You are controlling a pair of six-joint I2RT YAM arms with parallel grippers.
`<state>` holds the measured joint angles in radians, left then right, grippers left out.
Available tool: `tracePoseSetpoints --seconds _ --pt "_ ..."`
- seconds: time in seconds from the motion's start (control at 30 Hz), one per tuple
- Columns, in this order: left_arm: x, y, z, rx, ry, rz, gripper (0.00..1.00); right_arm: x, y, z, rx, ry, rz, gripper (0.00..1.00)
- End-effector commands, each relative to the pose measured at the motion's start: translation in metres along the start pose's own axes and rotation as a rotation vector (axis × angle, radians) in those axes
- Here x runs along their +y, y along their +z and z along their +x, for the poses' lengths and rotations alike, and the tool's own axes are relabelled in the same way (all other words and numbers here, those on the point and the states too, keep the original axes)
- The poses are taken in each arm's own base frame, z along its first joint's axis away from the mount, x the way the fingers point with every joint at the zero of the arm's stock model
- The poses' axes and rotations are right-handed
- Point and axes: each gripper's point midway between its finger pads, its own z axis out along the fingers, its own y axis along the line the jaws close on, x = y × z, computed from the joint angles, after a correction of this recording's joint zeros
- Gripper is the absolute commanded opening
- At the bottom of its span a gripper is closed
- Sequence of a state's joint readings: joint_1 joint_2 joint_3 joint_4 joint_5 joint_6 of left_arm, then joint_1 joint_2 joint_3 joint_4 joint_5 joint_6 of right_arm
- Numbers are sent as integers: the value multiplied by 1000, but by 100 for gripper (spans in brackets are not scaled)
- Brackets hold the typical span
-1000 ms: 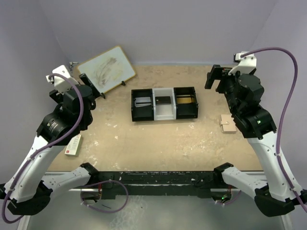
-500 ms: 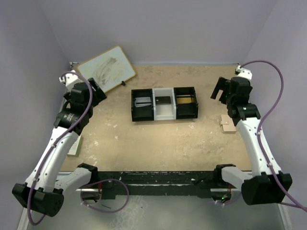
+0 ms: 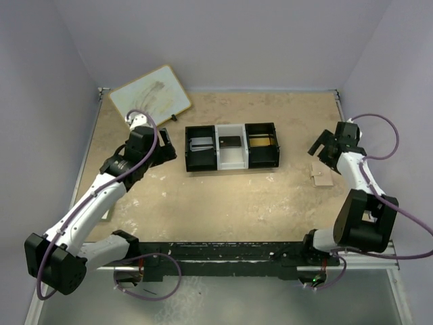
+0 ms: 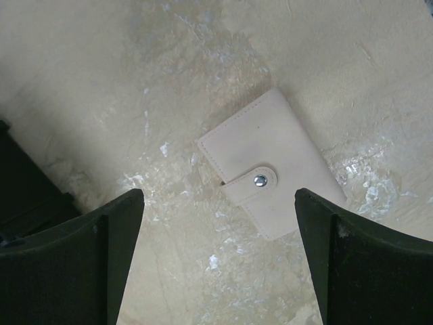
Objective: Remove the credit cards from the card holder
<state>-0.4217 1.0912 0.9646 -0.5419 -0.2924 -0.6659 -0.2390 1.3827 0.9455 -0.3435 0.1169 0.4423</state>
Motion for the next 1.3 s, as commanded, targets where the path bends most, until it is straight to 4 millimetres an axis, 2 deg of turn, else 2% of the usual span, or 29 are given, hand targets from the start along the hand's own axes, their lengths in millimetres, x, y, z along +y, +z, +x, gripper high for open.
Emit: tracePoseSetpoints --seconds 0.0,0.13,0.23,0.4,0.47,0.53,0.63,0.83,0.9,1.03,1.17,1.27 --pt "0 -13 -10 -57 35 22 83 0 16 -1 -4 56 -3 95" --pt "8 -22 -15 -93 50 3 84 -5 37 11 58 39 21 88" --pt "6 -31 -19 -119 64 34 84 -11 52 23 97 23 54 82" --pt "7 -42 -28 -182 49 62 84 -10 61 43 153 17 27 67" --pt "5 -44 -30 -194 42 78 84 -2 62 49 165 2 -29 59" --pt "3 -45 -31 -199 30 85 84 6 59 62 194 12 -92 50" --pt "2 -45 -32 -202 17 91 84 19 49 86 239 27 -181 44" --pt "2 -45 -33 -210 6 87 84 59 14 141 335 -41 -260 35" --pt "1 -45 -33 -207 6 94 84 63 -1 152 341 -31 -251 35" --pt "-3 -43 -30 -194 3 110 84 61 -35 145 273 10 -278 36" --pt "-9 -40 -28 -185 -6 137 84 58 -58 115 182 -1 -258 44" --pt "-17 -38 -27 -172 -17 167 84 71 -65 99 153 1 -305 46"
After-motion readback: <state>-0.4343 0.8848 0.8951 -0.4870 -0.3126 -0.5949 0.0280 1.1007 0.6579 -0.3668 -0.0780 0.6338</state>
